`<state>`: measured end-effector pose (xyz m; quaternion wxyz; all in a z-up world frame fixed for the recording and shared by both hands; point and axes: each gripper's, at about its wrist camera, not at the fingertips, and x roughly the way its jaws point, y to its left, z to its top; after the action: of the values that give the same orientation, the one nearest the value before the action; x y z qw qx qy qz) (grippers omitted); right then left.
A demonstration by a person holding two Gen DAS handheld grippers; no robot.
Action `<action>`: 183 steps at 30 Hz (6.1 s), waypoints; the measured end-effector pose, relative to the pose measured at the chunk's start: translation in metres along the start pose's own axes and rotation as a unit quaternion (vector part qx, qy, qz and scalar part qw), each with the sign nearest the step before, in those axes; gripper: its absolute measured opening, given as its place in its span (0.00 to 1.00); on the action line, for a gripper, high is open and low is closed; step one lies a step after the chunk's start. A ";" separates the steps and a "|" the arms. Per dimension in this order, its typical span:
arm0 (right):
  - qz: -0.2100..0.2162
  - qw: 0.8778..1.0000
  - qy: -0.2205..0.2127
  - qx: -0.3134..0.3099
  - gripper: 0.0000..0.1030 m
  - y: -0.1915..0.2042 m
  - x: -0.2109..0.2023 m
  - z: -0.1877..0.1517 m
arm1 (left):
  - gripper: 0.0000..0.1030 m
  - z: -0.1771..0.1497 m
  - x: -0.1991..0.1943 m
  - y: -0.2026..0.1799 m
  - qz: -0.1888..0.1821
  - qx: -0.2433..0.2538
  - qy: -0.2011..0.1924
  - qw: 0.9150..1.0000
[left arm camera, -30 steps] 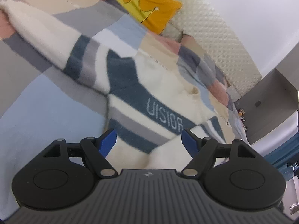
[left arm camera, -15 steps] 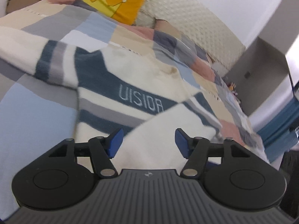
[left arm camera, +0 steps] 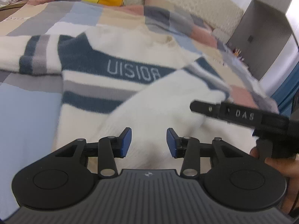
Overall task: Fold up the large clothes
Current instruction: 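Lay the sleeve on the sweater body and open the right gripper, then grasp the other sleeve cuff with the left gripper and lift it, then carry the sleeve across the sweater body with the left gripper, then open the left gripper, releasing the sleeve onto the folded side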
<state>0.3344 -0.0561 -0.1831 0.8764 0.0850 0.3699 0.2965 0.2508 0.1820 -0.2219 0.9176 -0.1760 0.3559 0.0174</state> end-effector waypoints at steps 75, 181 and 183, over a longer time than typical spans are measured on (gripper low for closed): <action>-0.104 0.995 0.003 0.008 0.42 0.006 0.059 0.008 | 0.37 0.121 -0.030 0.505 0.147 -0.516 -0.232 0.811; -0.039 0.959 -0.148 0.238 0.42 -0.146 -0.049 0.026 | 0.70 0.023 -0.003 -0.079 0.066 0.030 -0.053 0.996; -0.027 0.959 -0.142 0.245 0.42 -0.147 -0.045 0.025 | 0.70 0.021 -0.009 -0.067 0.067 0.018 -0.060 0.996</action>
<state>0.3943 -0.1992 -0.1924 0.8799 0.3281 0.3053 0.1576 0.2686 0.1273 -0.1808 0.9370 -0.1338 0.3117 0.0828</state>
